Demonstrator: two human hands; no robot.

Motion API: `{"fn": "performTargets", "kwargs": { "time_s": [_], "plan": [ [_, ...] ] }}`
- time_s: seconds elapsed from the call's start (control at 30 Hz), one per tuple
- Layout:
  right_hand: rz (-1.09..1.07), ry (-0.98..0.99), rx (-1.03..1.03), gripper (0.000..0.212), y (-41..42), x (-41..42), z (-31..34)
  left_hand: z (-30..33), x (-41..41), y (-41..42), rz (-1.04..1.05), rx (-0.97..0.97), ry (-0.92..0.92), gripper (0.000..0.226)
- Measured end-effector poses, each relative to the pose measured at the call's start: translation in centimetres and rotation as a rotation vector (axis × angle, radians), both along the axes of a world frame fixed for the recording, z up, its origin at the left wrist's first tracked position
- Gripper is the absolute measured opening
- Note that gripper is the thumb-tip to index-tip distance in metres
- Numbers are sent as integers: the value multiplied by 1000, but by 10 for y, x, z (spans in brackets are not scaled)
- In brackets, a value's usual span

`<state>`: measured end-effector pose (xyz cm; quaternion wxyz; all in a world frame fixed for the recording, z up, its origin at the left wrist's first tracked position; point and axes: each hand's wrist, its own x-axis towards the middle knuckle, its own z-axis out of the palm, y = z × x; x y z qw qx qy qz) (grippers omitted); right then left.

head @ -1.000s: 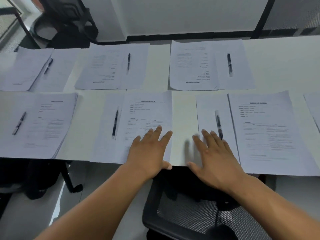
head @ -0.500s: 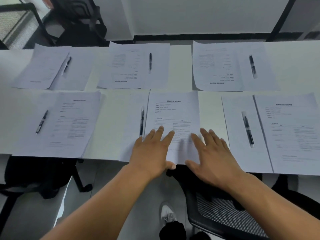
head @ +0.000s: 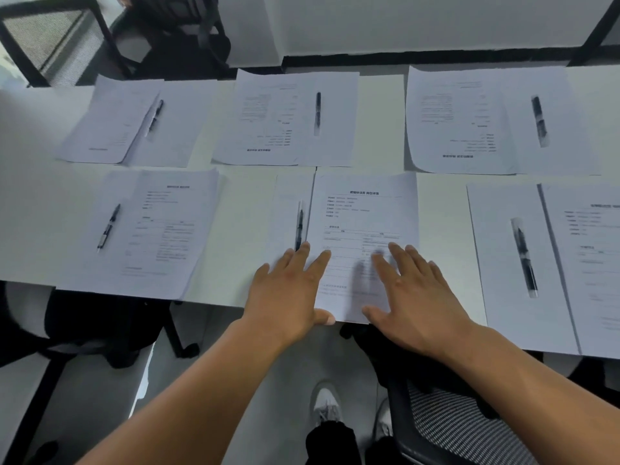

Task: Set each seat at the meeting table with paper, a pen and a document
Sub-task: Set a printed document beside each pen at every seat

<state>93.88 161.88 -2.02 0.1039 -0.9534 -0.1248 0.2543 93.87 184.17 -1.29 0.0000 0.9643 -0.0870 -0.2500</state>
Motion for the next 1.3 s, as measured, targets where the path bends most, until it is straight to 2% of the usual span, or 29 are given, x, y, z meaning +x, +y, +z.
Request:
{"fn": "performTargets", "kwargs": {
  "time_s": [0.53,1.3],
  "plan": [
    [-82,-2,-78,87,54,3,-22,-26,25,68,-111,-43,-1,115],
    [-85,-15,-94,85,48,-2,-36,-37,26,76,-172,-39,-3,110]
  ]
}}
